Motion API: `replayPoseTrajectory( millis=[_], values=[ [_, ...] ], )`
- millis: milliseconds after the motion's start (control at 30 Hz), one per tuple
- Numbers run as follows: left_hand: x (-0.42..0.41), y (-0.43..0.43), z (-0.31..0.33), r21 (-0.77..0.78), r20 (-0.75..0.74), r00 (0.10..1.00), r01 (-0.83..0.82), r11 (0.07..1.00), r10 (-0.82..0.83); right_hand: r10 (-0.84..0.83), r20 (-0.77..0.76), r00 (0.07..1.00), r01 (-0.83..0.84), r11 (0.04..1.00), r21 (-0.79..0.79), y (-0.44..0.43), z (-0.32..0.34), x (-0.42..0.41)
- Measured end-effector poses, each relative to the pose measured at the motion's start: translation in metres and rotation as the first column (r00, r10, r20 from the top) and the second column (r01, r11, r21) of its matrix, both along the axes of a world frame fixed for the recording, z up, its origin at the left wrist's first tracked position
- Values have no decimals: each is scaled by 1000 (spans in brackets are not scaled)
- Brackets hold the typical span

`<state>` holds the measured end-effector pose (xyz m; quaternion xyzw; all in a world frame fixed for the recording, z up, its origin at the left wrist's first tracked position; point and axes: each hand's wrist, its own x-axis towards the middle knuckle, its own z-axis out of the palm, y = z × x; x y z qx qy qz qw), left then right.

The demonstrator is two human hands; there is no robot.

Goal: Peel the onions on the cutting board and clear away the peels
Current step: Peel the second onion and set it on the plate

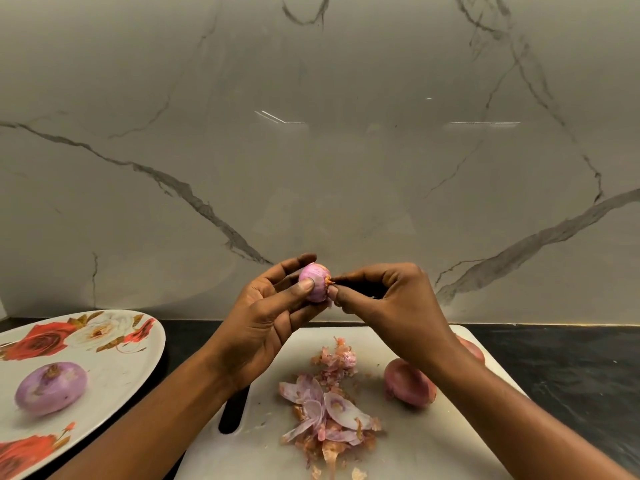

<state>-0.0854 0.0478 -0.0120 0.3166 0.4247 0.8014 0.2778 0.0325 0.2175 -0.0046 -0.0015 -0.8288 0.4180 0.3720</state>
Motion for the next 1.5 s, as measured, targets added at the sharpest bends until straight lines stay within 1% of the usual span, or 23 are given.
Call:
replayPoseTrajectory(
  millis=[67, 133, 167, 200, 333, 400, 500, 667, 833, 900, 967, 1133, 1200, 1400, 1500],
  values=[
    [-1, 0, -1, -5, -16, 1000, 4, 1000, -4, 20, 11, 1000, -19, 997, -75, -1, -1, -1],
    [-1, 0, -2, -14, -25, 1000, 2, 1000, -2, 75, 22, 997, -69, 976, -206, -3, -1, -3],
    [-1, 0, -2, -22, -28, 1000, 1, 1000, -2, 85, 19, 996, -78, 970, -230, -4, -1, -3],
    [-1, 0, -3, -31, -34, 999, -1, 1000, 0, 77, 12, 997, -72, 975, -211, -7, -3, -3],
    [1, 0, -3, -36, -44, 999, -1, 999, -1, -12, -55, 998, 12, 1000, 0, -17, -9, -1],
    [2, 1, -2, -26, -51, 999, -1, 1000, -1, -30, -87, 996, 38, 995, 92, -18, -9, -1],
    [1, 1, -3, -28, -65, 998, 14, 1000, -16, -51, -89, 995, 69, 975, 210, -17, -6, -2],
    [0, 2, -5, -48, -75, 995, 55, 997, -59, -91, -15, 996, 90, 916, 390, -16, -7, -5],
    [1, -1, 0, -80, -76, 994, 67, 994, -73, -63, -4, 998, 52, 795, 604, -13, -1, -1],
    [1, -4, 2, -84, -80, 991, 97, 992, -104, -57, 6, 998, 40, 766, 641, -11, 1, 2],
    [0, -5, 2, -81, -78, 986, 140, 987, -146, -34, 11, 999, 20, 787, 617, -10, 2, 3],
    [-5, -6, 1, -55, -77, 967, 239, 970, -242, 44, 28, 999, -52, 877, 477, -8, 1, 4],
    [-6, -7, 0, -53, -84, 963, 251, 967, -254, 56, 27, 998, -63, 906, 419, -8, 1, 3],
    [-4, -8, 1, -38, -75, 967, 243, 969, -245, 82, 32, 996, -87, 948, 305, -8, 1, 0],
    [-3, -11, 3, -11, -36, 973, 229, 973, -229, 55, -25, 998, -49, 983, 178, -5, 5, -2]
  ],
)
